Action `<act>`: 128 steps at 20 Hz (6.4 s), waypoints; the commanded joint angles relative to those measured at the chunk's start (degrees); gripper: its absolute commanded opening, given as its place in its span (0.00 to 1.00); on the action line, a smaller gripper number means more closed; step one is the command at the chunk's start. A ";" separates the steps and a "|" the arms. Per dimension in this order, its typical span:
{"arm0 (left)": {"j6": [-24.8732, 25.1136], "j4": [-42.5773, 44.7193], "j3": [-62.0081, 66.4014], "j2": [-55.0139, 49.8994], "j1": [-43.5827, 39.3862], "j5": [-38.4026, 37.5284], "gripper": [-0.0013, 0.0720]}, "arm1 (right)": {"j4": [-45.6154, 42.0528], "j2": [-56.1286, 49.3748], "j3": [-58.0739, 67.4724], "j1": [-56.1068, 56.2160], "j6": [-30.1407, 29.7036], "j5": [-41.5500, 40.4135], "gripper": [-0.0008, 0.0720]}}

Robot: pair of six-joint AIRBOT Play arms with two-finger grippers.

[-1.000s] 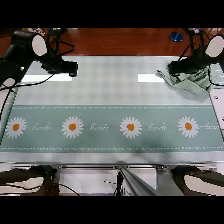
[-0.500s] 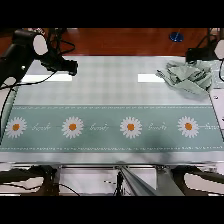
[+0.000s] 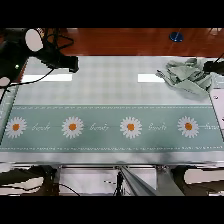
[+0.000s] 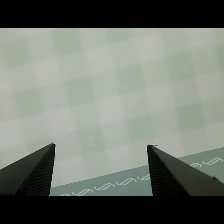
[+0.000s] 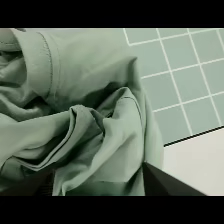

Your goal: Fold the shirts.

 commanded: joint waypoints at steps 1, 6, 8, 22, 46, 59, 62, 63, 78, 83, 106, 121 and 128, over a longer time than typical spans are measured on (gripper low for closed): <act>0.09 -1.70 0.07 0.17 -1.14 0.02 1.00 | 7.02 -4.24 0.00 -2.01 -1.46 -4.76 0.83; 0.07 -1.88 0.07 0.17 -2.95 -0.55 1.00 | 16.26 -9.27 0.00 -2.01 -3.72 -10.10 0.83; 0.07 -1.88 0.07 0.17 -3.30 -1.44 1.00 | 16.44 -11.15 0.00 -2.01 -3.72 -10.03 0.82; 0.04 -1.90 4.13 6.45 -3.43 -4.55 1.00 | 25.73 5.95 6.64 -1.73 -12.46 -8.81 0.04; -1.70 -6.78 9.79 33.97 -3.41 -20.44 1.00 | 46.66 21.22 7.30 30.62 -19.82 33.27 0.04; 2.60 -2.03 -14.53 33.97 -3.39 -19.65 1.00 | 38.62 5.44 7.37 56.65 -18.34 24.41 0.53; 4.66 -2.05 -21.62 34.05 -3.37 -18.91 1.00 | 32.65 13.64 7.37 47.76 -18.32 25.77 0.68; 4.63 -2.08 -24.72 34.29 -3.28 -18.93 1.00 | 29.66 16.04 7.37 44.41 -18.29 26.40 0.68; 28.57 -38.10 -66.16 36.79 29.66 -12.74 0.97 | 24.94 21.44 -3.02 5.44 -18.78 30.34 0.68; 29.66 -41.42 -68.02 30.97 28.28 -5.90 0.97 | 26.10 21.44 -8.96 5.29 -19.54 29.07 0.68; 30.14 -45.18 -63.71 11.85 15.98 0.15 0.05 | 42.18 11.93 -10.32 2.47 -22.58 34.56 0.74; 30.12 -45.18 -63.71 18.03 15.98 0.00 0.05 | 48.85 -6.64 -10.32 13.68 -25.83 27.39 0.74; 30.14 -45.18 -63.67 18.05 15.98 0.00 0.05 | 50.10 -9.18 -10.29 20.00 -25.64 28.00 0.30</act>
